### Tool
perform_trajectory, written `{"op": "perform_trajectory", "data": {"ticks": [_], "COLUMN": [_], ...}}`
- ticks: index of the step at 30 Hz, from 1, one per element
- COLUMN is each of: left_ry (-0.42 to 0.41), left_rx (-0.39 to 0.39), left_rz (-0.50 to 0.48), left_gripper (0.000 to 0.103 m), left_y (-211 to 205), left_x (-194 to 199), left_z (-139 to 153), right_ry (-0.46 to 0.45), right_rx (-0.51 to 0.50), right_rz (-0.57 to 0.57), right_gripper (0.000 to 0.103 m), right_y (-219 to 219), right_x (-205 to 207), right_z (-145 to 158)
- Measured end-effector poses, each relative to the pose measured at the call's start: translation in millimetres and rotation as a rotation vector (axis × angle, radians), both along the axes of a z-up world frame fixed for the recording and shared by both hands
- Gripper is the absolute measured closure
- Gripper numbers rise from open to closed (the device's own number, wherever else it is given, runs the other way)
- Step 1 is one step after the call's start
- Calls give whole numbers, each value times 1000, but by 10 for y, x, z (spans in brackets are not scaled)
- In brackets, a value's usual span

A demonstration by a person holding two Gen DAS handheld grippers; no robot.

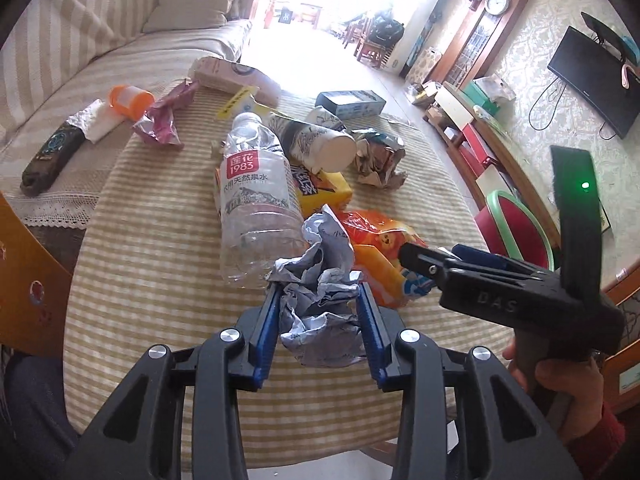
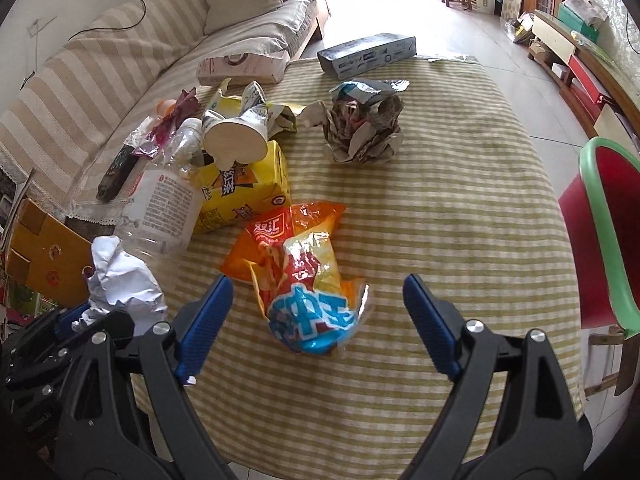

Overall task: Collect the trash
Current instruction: 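Grasp crumpled grey paper with the left gripper while the right gripper grasps the orange snack bag, then lift the grey paper and orange snack bag and carry both over the red bin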

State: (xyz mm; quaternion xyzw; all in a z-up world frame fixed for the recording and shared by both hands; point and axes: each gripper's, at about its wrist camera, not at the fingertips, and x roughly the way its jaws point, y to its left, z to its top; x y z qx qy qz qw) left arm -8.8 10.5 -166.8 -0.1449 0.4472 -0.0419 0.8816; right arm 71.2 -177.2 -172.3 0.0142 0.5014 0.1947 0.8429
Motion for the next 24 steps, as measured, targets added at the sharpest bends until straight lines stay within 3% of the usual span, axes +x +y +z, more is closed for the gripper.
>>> {"op": "perform_trajectory", "data": {"ticks": [8,11,13,24], "left_ry": [-5,10,17,69], "left_rx": [-25,-43,-38,-35], "left_rz": [-20,-34,-44,-82], "left_gripper": [68,68,67,62], "left_y": [39,4,-31,-166], "left_x": [-5,-2,2,5], "left_z": [32,-4,-22,-216], "right_ry": [66,101,106,24], "right_rx": [34,97,124,116], "right_rz": [-26,-22,-16,-70], "right_gripper": [20,38,59,60], "right_y": [-37,-73,-78,-303], "right_x": [60,70,62,-146], "right_z": [-193,-246,-237,38]}}
